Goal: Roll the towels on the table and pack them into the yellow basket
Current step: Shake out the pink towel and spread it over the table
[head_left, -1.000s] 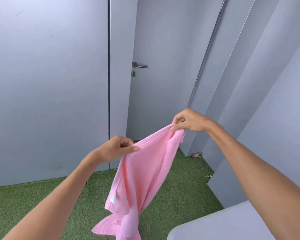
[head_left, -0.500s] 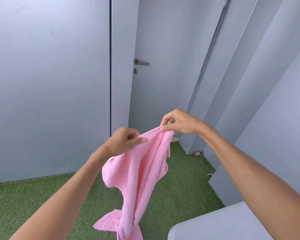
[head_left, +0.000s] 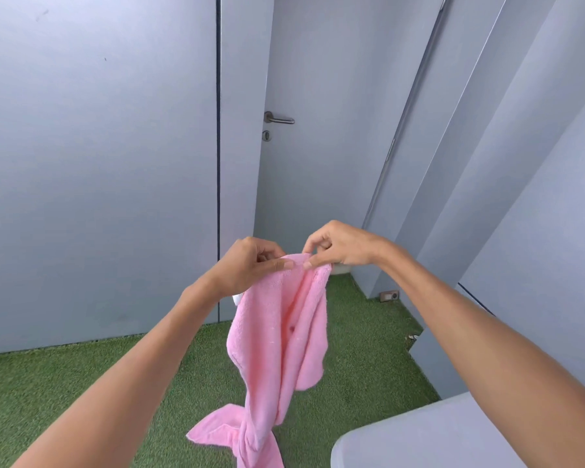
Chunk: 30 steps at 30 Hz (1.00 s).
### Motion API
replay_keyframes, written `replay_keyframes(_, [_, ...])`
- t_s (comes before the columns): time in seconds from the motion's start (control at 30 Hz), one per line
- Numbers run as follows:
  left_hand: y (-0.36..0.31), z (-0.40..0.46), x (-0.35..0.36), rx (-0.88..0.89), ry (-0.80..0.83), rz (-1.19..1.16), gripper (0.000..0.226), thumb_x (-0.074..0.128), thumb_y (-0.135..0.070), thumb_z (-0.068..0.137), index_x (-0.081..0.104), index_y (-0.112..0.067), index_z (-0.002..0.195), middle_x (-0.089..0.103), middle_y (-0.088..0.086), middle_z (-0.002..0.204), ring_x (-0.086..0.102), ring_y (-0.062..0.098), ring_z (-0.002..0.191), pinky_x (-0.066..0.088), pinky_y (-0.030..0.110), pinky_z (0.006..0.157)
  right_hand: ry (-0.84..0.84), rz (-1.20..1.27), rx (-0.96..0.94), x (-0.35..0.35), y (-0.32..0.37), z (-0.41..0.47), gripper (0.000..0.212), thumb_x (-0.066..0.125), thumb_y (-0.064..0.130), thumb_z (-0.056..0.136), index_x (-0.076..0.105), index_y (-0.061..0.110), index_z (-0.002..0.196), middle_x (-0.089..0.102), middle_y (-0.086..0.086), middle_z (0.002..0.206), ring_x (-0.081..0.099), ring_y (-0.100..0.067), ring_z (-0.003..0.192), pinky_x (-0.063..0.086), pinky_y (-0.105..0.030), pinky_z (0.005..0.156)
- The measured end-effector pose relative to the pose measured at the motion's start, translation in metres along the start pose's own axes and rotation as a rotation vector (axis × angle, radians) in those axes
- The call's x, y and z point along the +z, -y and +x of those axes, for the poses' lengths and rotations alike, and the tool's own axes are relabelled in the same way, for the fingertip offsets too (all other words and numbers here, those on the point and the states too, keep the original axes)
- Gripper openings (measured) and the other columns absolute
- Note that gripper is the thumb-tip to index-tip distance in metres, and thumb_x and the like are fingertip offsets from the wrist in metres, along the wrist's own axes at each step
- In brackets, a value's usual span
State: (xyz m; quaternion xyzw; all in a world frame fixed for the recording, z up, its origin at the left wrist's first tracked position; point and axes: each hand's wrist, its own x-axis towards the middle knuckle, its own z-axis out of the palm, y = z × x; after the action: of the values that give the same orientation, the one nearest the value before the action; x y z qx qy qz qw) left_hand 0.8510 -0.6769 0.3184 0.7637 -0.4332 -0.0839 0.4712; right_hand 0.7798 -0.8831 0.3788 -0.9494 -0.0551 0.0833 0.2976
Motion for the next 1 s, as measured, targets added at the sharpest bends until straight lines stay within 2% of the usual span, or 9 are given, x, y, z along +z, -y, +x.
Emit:
replay_keyframes(0.13, [0.017,-0.012,-0.005,-0.074,0.086,0.110,0.018,0.071,-0.034,0.084,0.069,-0.018,0.078,0.056,-0.017,0.057,0.045,0.001,0.054,0.035,0.015,0.055,-0.070,-0.001,0.046,-0.009,-0.010,-0.009,0.008,0.076,0.020,0.080,0.071,0.014,0.082,0.052,0.007,0.050,0.043,-0.007,0.046,0.033,-0.020,0.046])
replay_keyframes(0.37, [0.035,-0.028,0.012,-0.175,0.067,0.154,0.021,0.072,-0.032,0.083,0.071,-0.015,0.072,0.051,-0.007,0.055,0.037,0.006,0.051,0.030,0.018,0.050,-0.068,-0.116,0.225,0.015,-0.037,-0.033,0.012,0.077,0.017,0.080,0.071,0.014,0.090,0.051,0.009,0.049,0.045,-0.001,0.044,0.034,-0.019,0.050])
replay_keyframes(0.47, [0.046,-0.035,0.048,-0.247,0.072,0.168,0.023,0.071,-0.029,0.084,0.070,-0.011,0.071,0.060,0.007,0.062,0.040,0.011,0.057,0.036,0.025,0.057,-0.048,-0.321,0.390,0.041,-0.069,-0.047,0.043,0.075,0.017,0.080,0.061,0.014,0.121,0.061,0.002,0.080,0.060,-0.010,0.073,0.044,-0.021,0.061])
replay_keyframes(0.53, [0.055,-0.045,0.079,-0.284,0.084,0.168,0.029,0.069,-0.025,0.085,0.064,-0.003,0.067,0.057,0.013,0.063,0.036,0.016,0.058,0.034,0.030,0.058,0.037,-0.533,0.533,0.064,-0.096,-0.067,0.029,0.068,0.009,0.081,0.059,0.011,0.109,0.059,-0.009,0.103,0.061,-0.026,0.094,0.051,-0.035,0.072])
replay_keyframes(0.6, [0.058,-0.057,0.111,-0.306,0.111,0.169,0.036,0.066,-0.020,0.087,0.051,-0.004,0.058,0.046,0.006,0.052,0.032,0.018,0.055,0.030,0.030,0.056,0.101,-0.612,0.657,0.092,-0.122,-0.094,0.015,0.057,-0.003,0.082,0.050,0.010,0.079,0.055,-0.011,0.099,0.058,-0.028,0.086,0.045,-0.032,0.061])
replay_keyframes(0.7, [0.061,-0.073,0.162,-0.345,0.182,0.164,0.042,0.062,-0.012,0.089,0.045,-0.016,0.051,0.043,-0.006,0.050,0.036,0.015,0.051,0.030,0.027,0.056,0.123,-0.670,0.810,0.129,-0.165,-0.136,0.018,0.052,-0.004,0.084,0.061,0.007,0.094,0.063,-0.014,0.109,0.063,-0.030,0.097,0.045,-0.032,0.071])
replay_keyframes(0.8, [0.066,-0.090,0.208,-0.400,0.241,0.167,0.047,0.055,-0.006,0.090,0.038,-0.018,0.048,0.041,-0.003,0.049,0.035,0.014,0.046,0.031,0.027,0.051,0.055,-0.605,0.938,0.148,-0.201,-0.169,0.018,0.052,0.001,0.087,0.063,0.007,0.099,0.065,-0.013,0.106,0.064,-0.031,0.102,0.047,-0.033,0.077])
replay_keyframes(0.9, [0.070,-0.099,0.241,-0.467,0.241,0.143,0.043,0.050,-0.002,0.088,0.037,-0.016,0.049,0.040,-0.002,0.048,0.034,0.017,0.047,0.030,0.028,0.051,-0.147,-0.306,1.035,0.149,-0.242,-0.180,0.010,0.057,0.001,0.084,0.064,0.005,0.078,0.068,-0.016,0.085,0.069,-0.027,0.077,0.054,-0.033,0.065])
replay_keyframes(1.0, [0.075,-0.096,0.265,-0.525,0.222,0.115,0.041,0.051,-0.007,0.087,0.041,-0.015,0.048,0.044,-0.002,0.049,0.039,0.022,0.052,0.029,0.030,0.052,-0.385,0.005,1.062,0.144,-0.278,-0.183,0.003,0.063,-0.004,0.079,0.066,-0.005,0.078,0.068,-0.020,0.077,0.067,-0.022,0.060,0.057,-0.036,0.060])
